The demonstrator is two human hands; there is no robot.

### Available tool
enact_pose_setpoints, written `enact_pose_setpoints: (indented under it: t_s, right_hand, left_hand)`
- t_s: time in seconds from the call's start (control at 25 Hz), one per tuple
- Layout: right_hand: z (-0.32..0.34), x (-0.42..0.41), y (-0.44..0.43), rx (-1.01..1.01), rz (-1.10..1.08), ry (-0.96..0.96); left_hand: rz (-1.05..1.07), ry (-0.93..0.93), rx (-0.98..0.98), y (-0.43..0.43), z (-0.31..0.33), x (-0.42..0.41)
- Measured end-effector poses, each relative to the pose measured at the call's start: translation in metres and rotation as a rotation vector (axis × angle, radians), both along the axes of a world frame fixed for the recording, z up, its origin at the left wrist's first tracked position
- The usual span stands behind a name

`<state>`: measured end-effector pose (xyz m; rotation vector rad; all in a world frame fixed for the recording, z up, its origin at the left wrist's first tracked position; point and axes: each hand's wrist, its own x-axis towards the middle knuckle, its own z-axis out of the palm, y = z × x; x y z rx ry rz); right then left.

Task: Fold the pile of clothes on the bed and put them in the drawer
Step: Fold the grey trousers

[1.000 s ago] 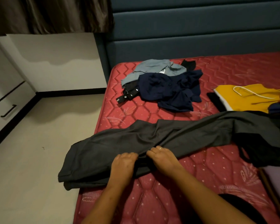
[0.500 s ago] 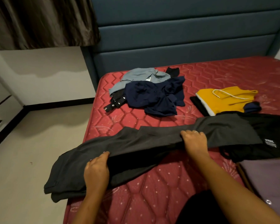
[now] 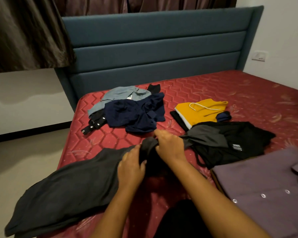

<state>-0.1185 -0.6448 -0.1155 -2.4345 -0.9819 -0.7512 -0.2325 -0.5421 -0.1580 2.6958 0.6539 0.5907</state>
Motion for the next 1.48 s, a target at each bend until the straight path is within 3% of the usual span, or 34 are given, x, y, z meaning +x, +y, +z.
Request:
enact_pose_setpoints:
  t_s: [0.08,0.28,0.48,0.6,0.76,0.84,0.88,0.96,1.04,1.12,1.24,1.32,1.48]
  right_hand:
    - [-0.002,0.0,-0.012,-0.021,0.021,0.007]
    - [0.004,0.012,-0.048,-0.067,-0.028,0.045]
    - [0.004,0.042,-0.093,-0.363,-0.037,0.458]
    - [0.005,0.06,-0.12,-0.421,-0.139,0.576]
    - [0.021,0.077,-0.136,0.057,-0.37,0.28]
    - [0.016,0.079,-0.141,0.265,-0.477,0.319]
    - [0.009,0.08,-0.144,0.351,-0.551,0.453]
    - [-0.014,0.086,-0.146,0.599,-0.665,0.836]
    - [-0.029,0.097,-0.146,1.027,-0.614,1.154]
    - [-0.029,0.108,-0.145,1.331,-0.481,1.272]
    - [-0.015,0.112,-0.138,1.405,-0.278,1.198]
    - [0.0,0.114,-0.131,1.407,-0.22,1.097]
    - [0.033,0.127,-0.101,1.462,-0.041,0.985]
  left_hand:
    - [-0.013,-0.021,-0.049,-0.019,0.022,0.027]
    - [-0.08,0.046,0.094,-0.051,0.041,0.046]
    - [-0.012,0.087,0.089,-0.039,0.047,0.043]
    - [0.041,0.101,0.025,-0.03,0.058,0.045]
    - [0.126,-0.173,-0.104,-0.03,0.055,0.047]
    - [0.072,-0.246,-0.042,-0.044,0.04,0.044]
    - [0.007,-0.146,0.032,-0.054,0.026,0.041]
    - [-0.147,0.237,0.051,-0.077,-0.004,0.033]
    - [-0.28,0.566,-0.062,-0.095,-0.03,0.029]
    - [-0.335,0.68,-0.178,-0.108,-0.044,0.033]
    - [-0.317,0.725,-0.251,-0.106,-0.045,0.043]
    - [-0.302,0.661,-0.386,-0.096,-0.044,0.048]
    - [-0.239,0.208,-0.969,-0.057,-0.038,0.04]
